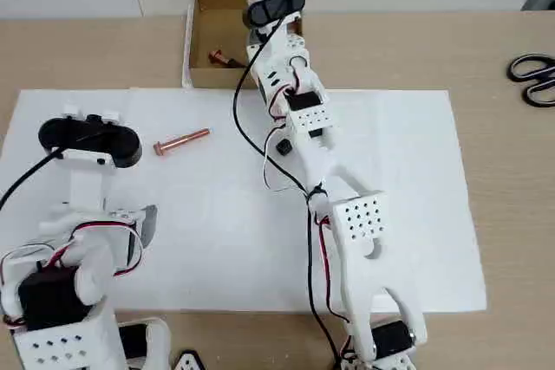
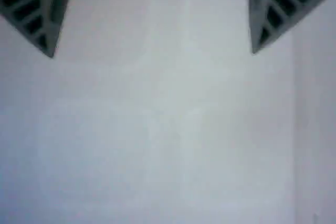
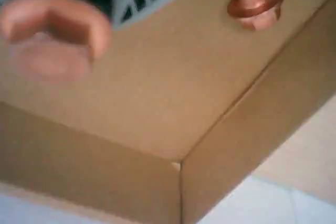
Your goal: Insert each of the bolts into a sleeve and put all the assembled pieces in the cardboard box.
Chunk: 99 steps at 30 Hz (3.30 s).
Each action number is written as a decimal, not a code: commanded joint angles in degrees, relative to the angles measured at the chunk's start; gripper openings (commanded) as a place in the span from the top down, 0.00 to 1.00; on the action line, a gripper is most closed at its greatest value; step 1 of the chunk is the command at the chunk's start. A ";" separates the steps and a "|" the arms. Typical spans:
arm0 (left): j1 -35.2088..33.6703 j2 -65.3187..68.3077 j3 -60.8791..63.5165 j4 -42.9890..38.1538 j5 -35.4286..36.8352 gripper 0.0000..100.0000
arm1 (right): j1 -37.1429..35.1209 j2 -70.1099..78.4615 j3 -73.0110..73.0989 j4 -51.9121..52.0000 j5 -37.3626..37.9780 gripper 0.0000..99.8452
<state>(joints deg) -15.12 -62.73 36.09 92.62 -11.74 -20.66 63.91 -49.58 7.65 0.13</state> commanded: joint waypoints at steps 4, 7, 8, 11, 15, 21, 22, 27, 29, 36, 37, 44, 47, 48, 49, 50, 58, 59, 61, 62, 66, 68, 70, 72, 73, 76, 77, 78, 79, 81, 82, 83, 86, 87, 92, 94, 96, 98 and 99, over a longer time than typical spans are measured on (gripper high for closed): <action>-0.09 -0.70 -2.15 0.09 -0.26 0.77 | 0.22 1.63 -7.56 -1.36 0.70 0.98; -0.09 -0.70 -2.15 0.09 -0.26 0.77 | 0.22 2.07 -7.47 -1.27 0.70 0.89; -0.09 -0.70 -2.15 0.18 -0.26 0.77 | 0.22 2.07 -7.38 -0.84 0.70 0.86; 0.00 -0.70 -2.15 0.18 -0.26 0.77 | 0.22 1.80 -7.65 3.03 0.70 0.78; 0.09 -0.70 -2.15 0.09 -0.26 0.77 | 0.40 1.63 -8.70 3.82 0.70 0.77; 0.09 -0.70 -2.15 0.18 -0.35 0.77 | 0.57 1.63 -18.02 11.91 0.70 0.77; 0.09 -0.70 -2.15 0.18 -0.35 0.77 | 0.57 1.63 -20.75 14.90 0.70 0.77; 0.09 -0.70 -2.15 0.18 -0.35 0.77 | 0.40 1.63 -36.04 33.45 0.70 0.77; 0.09 -0.70 -2.15 0.18 -0.35 0.77 | 0.31 1.63 -41.58 41.45 0.70 0.77; -0.09 -0.70 -2.24 0.09 -0.26 0.77 | 3.03 0.31 -46.95 61.05 0.35 0.77; -0.18 -0.70 -2.33 0.09 -0.26 0.77 | 3.74 -1.19 -46.95 63.43 0.35 0.77; 0.00 -0.70 -2.15 0.09 -0.26 0.77 | 4.79 -13.14 -46.77 81.98 0.26 0.77; -0.18 -0.70 -2.15 0.18 -0.26 0.77 | 4.44 -16.84 -46.77 86.99 0.18 0.77; -0.18 -0.70 -2.15 0.18 -0.26 0.77 | 4.44 -17.80 -46.77 87.52 0.09 0.77; -0.18 -0.70 -2.15 0.18 -0.26 0.77 | 4.44 -18.68 -46.77 87.60 -0.79 0.77; -0.18 -0.70 -2.15 0.18 -0.26 0.77 | 4.44 -19.38 -46.77 87.78 -1.93 0.77; -0.18 -0.70 -2.15 0.18 -0.26 0.77 | 1.98 -20.44 -46.77 88.75 -3.43 0.77; -0.18 -0.70 -2.15 0.18 -0.26 0.77 | 1.45 -20.44 -46.77 88.75 -3.43 0.77; -0.18 -0.70 -2.15 0.18 -0.26 0.77 | 0.13 -20.35 -46.68 88.75 -3.69 0.77; -0.18 -0.70 -2.15 0.18 -0.26 0.77 | -0.40 -20.26 -46.51 88.84 -3.69 0.77; -0.18 -0.70 -2.07 0.18 -0.26 0.77 | -0.66 -20.53 -39.56 88.84 -9.67 0.77; -0.18 -0.70 -1.98 0.09 -0.26 0.77 | 0.04 -20.79 -34.55 88.84 -12.48 0.77; -0.18 -0.70 -0.92 -0.18 -0.26 0.77 | 0.40 -20.79 -30.15 88.84 -14.68 0.77; -0.18 -0.70 0.75 -0.88 -0.26 0.77 | 0.48 -20.79 -26.90 88.84 -16.53 0.77; -0.18 -0.70 1.54 -1.23 -0.26 0.77 | 0.57 -20.79 -25.58 88.84 -17.41 0.77; -0.18 -0.70 1.71 -1.58 -0.26 0.77 | 0.57 -20.79 -23.30 88.84 -19.96 0.77; -0.09 -0.70 1.71 -1.58 -0.26 0.77 | 0.48 -20.79 -23.03 88.84 -21.01 0.77; -0.09 -0.70 1.71 -1.58 -0.26 0.77 | 0.40 -20.79 -22.68 88.84 -22.15 0.77; 0.00 -0.70 1.71 -1.58 -0.26 0.77 | 0.31 -20.79 -22.33 88.84 -23.21 0.77; -0.09 -0.70 1.71 -1.58 -0.26 0.77 | 0.31 -20.79 -21.10 88.84 -25.32 0.77; -0.09 -0.70 1.71 -1.58 -0.26 0.77 | 0.22 -20.79 -20.31 88.84 -26.64 0.77; -0.09 -0.70 1.71 -1.58 -0.26 0.77 | 0.22 -20.70 -19.43 88.84 -28.04 0.77; 0.00 -0.70 1.71 -1.58 -0.26 0.77 | 0.22 -20.44 -16.79 88.84 -31.74 0.77; 0.00 -0.70 1.71 -1.58 -0.26 0.77 | 0.22 -20.44 -15.74 88.84 -32.88 0.77; 0.09 -0.70 1.71 -1.58 -0.26 0.77 | -0.40 -20.79 -11.25 88.84 -38.15 0.77; 0.09 -0.70 1.71 -1.58 -0.26 0.77 | -1.45 -20.79 -10.64 88.84 -39.74 0.77; 0.09 -0.70 1.71 -1.58 -0.26 0.77 | -3.38 -20.62 -10.64 88.66 -40.97 0.77; 0.09 -0.70 1.71 -1.58 -0.26 0.77 | -4.97 -20.44 -10.64 88.31 -41.49 0.77; 0.09 -0.70 1.71 -1.58 -0.26 0.77 | -5.41 -20.26 -10.64 88.22 -41.76 0.77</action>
<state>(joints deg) -15.12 -62.90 37.93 92.53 -11.74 -24.53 46.77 -60.04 96.18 -40.57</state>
